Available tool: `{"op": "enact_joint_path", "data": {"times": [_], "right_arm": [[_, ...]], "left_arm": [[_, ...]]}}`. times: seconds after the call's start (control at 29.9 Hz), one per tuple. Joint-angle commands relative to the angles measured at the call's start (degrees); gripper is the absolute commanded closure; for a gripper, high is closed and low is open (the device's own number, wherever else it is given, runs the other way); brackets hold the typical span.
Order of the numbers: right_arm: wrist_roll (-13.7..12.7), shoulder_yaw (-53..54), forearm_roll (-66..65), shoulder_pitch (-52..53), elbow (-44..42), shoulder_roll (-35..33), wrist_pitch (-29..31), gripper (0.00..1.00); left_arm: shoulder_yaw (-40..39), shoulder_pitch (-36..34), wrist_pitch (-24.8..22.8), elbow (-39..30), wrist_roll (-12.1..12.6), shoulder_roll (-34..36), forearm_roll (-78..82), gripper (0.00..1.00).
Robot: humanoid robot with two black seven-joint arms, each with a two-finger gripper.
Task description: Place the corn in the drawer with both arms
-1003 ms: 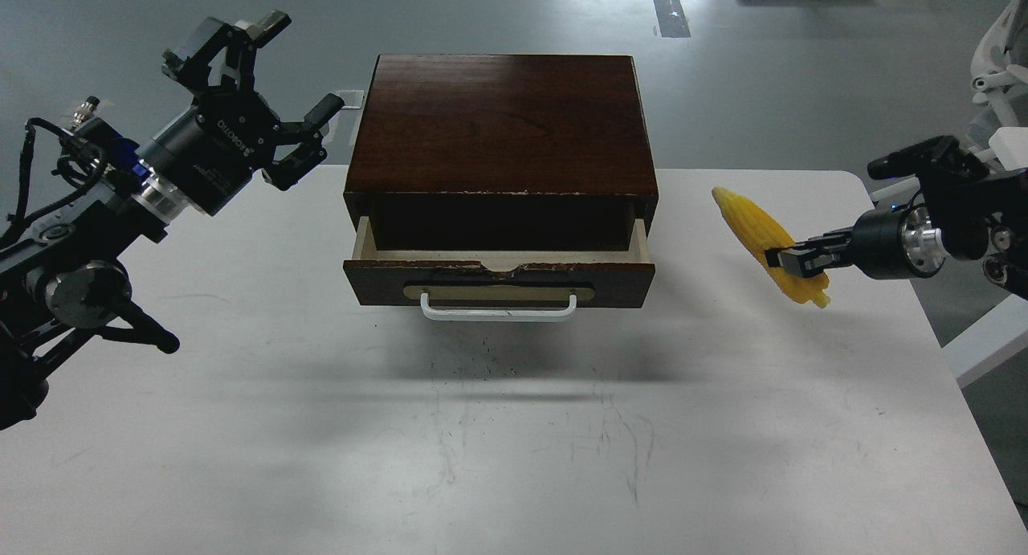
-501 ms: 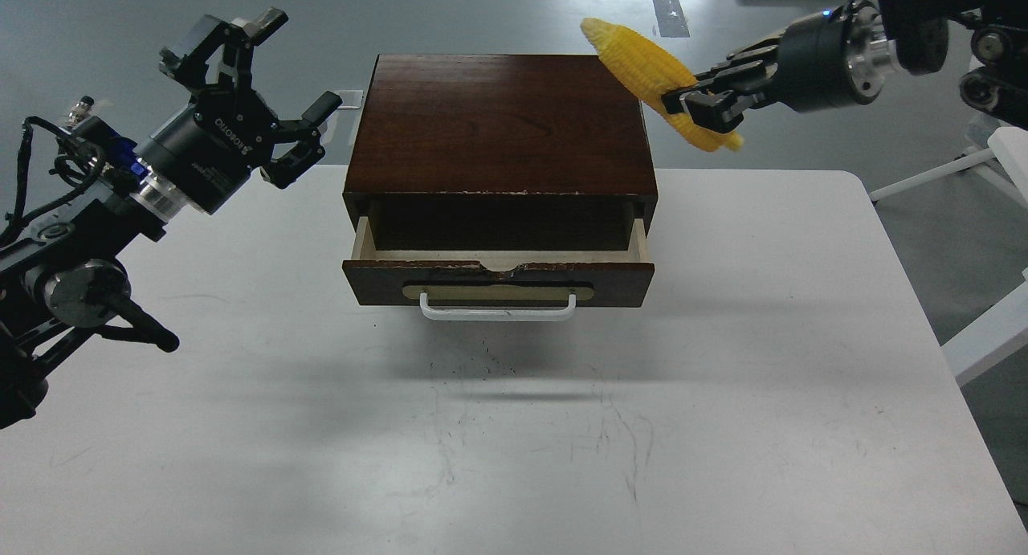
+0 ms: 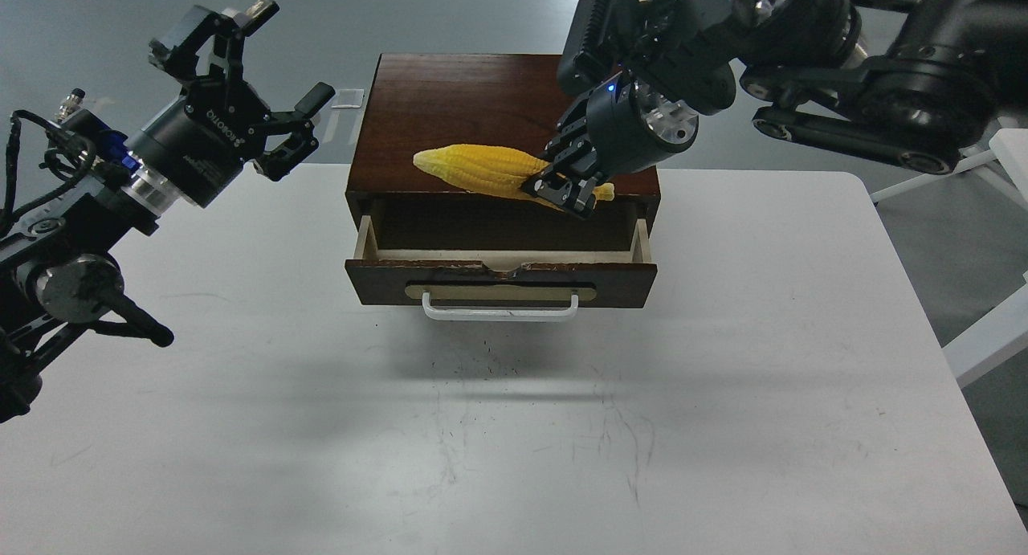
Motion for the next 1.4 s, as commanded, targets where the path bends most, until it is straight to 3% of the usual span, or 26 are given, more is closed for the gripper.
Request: {"op": "enact_joint_path", "data": {"times": [0.0,0.27,0.6,0.7,1.1,1.37], "right_arm": [[-0.01,-1.79,-0.86,0.02,-1.1,2.5,-2.66,0.98],[-0.01,-5.66,-1.47,-0.24,-1.98,4.61,-6.18,0.98],[-0.01,-6.63,-1.21,-2.35,-2.59,4.44,-6.18,0.86],[-0.01,-6.63,-1.21,-2.88,-2.59,4.44,-6.18,0.75],[-0.01,-6.63,-1.12,-3.32,-2.59,4.44,-6.35,0.53],[-0.01,-6.63,-0.86,-3.32,-2.42,4.52,-6.36,0.46]], "left_arm": [[-0.01,0.01,0.02,0.05,0.0,0.0,0.0,0.01],[-0.01,0.01,0.02,-0.04,0.0,0.0,0.0,0.01],[-0.01,0.01,0.02,-0.13,0.0,0.0,0.0,0.01],[-0.01,0.01,0.02,-0.13,0.0,0.0,0.0,0.01],[-0.01,0.1,0.02,-0.21,0.0,0.09,0.0,0.01],[-0.01,0.1,-0.07,-0.3,0.0,0.18,0.0,0.01]]}}
